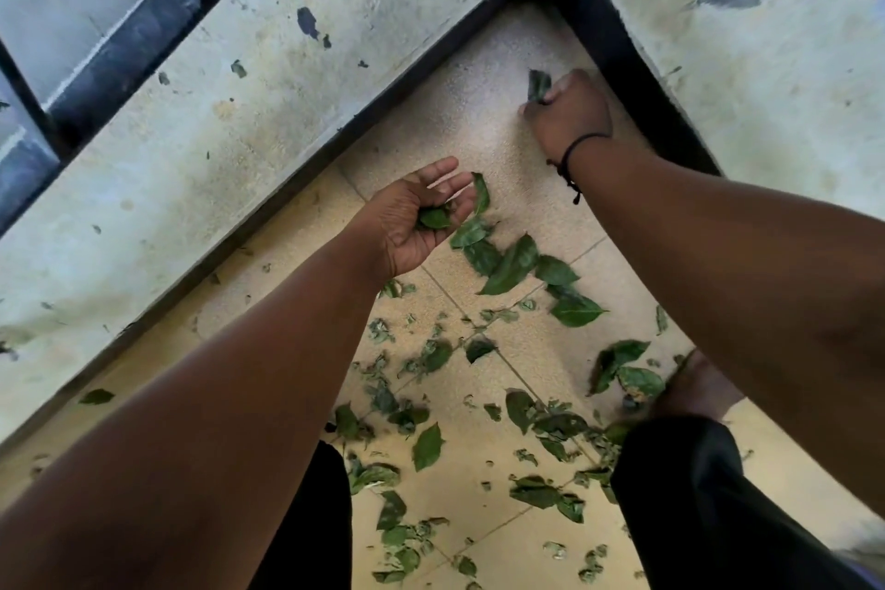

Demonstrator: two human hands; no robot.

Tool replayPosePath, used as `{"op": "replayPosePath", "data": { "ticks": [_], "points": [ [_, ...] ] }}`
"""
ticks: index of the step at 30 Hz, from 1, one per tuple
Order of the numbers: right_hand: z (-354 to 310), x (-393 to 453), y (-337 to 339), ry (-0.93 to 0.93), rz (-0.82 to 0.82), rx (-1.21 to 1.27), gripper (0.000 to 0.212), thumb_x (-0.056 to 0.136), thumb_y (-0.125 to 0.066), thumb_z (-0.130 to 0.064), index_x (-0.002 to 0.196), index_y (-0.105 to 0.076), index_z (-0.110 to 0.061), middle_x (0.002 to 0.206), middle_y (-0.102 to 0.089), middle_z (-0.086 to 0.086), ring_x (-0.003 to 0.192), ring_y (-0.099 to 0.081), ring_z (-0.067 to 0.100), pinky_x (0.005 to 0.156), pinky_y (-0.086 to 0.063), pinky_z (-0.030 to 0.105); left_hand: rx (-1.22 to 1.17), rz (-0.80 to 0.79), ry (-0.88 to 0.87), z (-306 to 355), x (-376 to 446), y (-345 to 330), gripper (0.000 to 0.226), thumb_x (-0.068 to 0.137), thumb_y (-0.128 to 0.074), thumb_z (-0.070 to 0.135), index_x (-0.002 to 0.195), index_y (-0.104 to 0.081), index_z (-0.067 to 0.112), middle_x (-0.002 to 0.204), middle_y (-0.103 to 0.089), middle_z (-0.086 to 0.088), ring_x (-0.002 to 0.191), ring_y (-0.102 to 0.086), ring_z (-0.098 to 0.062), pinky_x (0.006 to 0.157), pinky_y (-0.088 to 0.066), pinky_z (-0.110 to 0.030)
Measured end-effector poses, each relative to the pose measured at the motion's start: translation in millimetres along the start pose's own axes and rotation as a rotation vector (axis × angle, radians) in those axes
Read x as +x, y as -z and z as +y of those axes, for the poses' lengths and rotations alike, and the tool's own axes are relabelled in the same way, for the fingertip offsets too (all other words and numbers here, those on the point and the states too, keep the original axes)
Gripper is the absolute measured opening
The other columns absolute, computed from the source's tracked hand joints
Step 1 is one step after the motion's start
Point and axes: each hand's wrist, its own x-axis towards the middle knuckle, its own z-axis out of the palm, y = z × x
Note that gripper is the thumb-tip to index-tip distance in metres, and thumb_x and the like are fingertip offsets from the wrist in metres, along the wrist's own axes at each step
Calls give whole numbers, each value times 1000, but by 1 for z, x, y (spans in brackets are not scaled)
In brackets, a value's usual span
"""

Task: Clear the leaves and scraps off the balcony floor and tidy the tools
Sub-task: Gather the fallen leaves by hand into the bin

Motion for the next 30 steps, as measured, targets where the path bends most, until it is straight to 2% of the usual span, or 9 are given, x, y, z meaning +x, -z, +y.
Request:
{"op": "replayPosePath", "data": {
  "ticks": [4, 8, 12, 15, 20, 23, 26, 28, 30],
  "points": [
    [1, 1, 3, 159, 24, -61, 54, 85, -67, -35, 129, -43, -15, 131, -48, 10, 109, -55, 24, 83, -42, 28, 59, 0, 16, -8, 1, -2, 57, 89, -29, -21, 124, -57, 13, 116, -65, -10, 84, -64, -16, 68, -59, -23],
    [3, 8, 12, 161, -48, -110, 29, 88, -67, -30, 111, -57, -15, 119, -59, 8, 104, -58, 22, 77, -40, 24, 31, 18, 13, -11, 2, 1, 62, 89, -35, -21, 140, -40, 15, 125, -62, -14, 82, -64, -18, 61, -56, -22],
    [14, -2, 27, 79, -192, -96, 22, 85, -72, -27, 100, -66, -13, 105, -68, 5, 94, -63, 18, 74, -47, 27, 127, 19, 31, -9, -1, 3, 31, 92, -44, -4, 115, -60, 9, 104, -70, -6, 81, -65, -18, 66, -56, -26],
    [14, -34, 42, 14, -384, 211, 18, 82, -76, -27, 91, -65, -15, 86, -67, -1, 71, -60, 12, 62, -50, 25, 197, 30, 16, -10, 1, 5, 19, 92, -47, 10, 95, -65, 16, 94, -70, -2, 82, -66, -20, 76, -54, -31],
    [1, -100, 44, 28, -798, 464, 16, 80, -77, -19, 93, -68, -15, 92, -72, 0, 61, -63, 12, 63, -56, 27, 249, 16, -60, -18, 5, 5, 25, 94, -47, 34, 92, -69, 21, 95, -70, -2, 89, -64, -22, 80, -52, -35],
    [1, -122, 26, 77, -707, 483, 20, 83, -76, -19, 98, -69, -8, 104, -71, -4, 65, -68, 18, 60, -58, 27, 229, -35, -9, -21, 5, 1, 35, 97, -44, 41, 103, -67, 16, 98, -70, -7, 90, -66, -23, 85, -53, -37],
    [6, -107, 13, 30, -432, 518, 16, 88, -70, -24, 91, -66, -8, 85, -71, 2, 61, -66, 18, 62, -57, 35, 271, 9, -9, -20, 5, 1, 38, 98, -45, 45, 92, -66, 14, 84, -69, -4, 77, -66, -20, 70, -54, -29],
    [15, -88, 5, 61, -288, 327, 14, 88, -68, -29, 91, -62, -17, 83, -65, -5, 68, -62, 16, 65, -53, 35, 295, 50, -8, -15, 6, 5, 37, 98, -47, 45, 80, -63, 16, 73, -65, -1, 72, -62, -19, 68, -52, -28],
    [24, -78, -5, 173, -346, 4, 35, 82, -72, -39, 109, -55, -24, 98, -54, -2, 78, -55, 15, 68, -43, 30, 313, 86, 10, -10, 7, 12, 40, 98, -46, 47, 77, -61, 16, 71, -64, 0, 70, -64, -19, 66, -54, -28]
  ]
}}
